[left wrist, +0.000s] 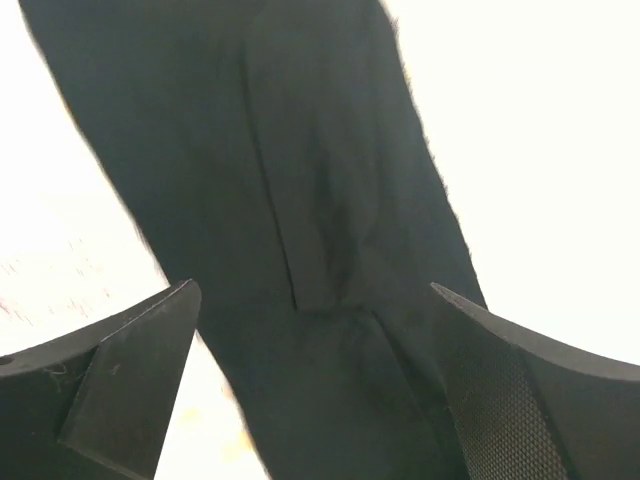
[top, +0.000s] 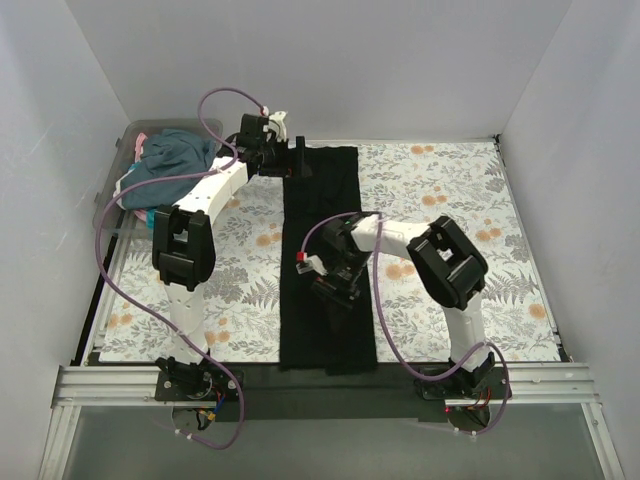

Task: Fold and stack the t-shirts
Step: Fold the tshirt

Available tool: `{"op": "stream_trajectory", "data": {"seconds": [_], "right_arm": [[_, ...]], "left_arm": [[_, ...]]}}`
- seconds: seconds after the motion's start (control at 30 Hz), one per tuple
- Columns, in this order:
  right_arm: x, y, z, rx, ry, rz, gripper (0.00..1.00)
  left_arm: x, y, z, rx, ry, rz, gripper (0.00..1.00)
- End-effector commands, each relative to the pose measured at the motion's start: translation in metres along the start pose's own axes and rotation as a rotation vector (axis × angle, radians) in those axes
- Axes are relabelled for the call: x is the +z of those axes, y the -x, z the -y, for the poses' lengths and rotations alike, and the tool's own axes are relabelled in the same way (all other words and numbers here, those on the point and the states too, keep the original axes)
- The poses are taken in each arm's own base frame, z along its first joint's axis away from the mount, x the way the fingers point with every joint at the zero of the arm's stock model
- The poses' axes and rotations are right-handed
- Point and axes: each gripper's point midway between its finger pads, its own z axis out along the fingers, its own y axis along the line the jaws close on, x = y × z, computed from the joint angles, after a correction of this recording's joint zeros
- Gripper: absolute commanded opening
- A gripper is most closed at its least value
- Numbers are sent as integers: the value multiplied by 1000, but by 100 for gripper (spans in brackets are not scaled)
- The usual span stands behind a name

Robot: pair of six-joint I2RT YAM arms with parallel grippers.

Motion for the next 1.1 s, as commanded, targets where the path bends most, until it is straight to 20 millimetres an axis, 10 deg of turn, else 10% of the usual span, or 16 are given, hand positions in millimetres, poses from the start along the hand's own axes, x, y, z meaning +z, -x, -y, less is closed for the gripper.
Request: {"op": "stream_trajectory", "data": {"seconds": [0.0,0.17,0.3,0.47,0.6,1.07], "right_arm": [[18,61,-25,-163,131,135,98],[-47,108,-38,-226,130,334,98],[-126,121,-9,-172,34,527,98],[-179,148,46,-85,-202,668,98],[-200,168,88,4,-297,749,91],[-200,183,190,180,-470,835,56]], "left_arm": [[-7,-27,0,-51,-13,-88,93],[0,-44,0,-73,-30,-145,78],[3,-55,3,-99,-62,-172,72],[9,-77,8,-155,-110,-223,60],[9,-91,11,-189,-139,-254,43],[26,-144,-13,-262,-56,-358,31]]}}
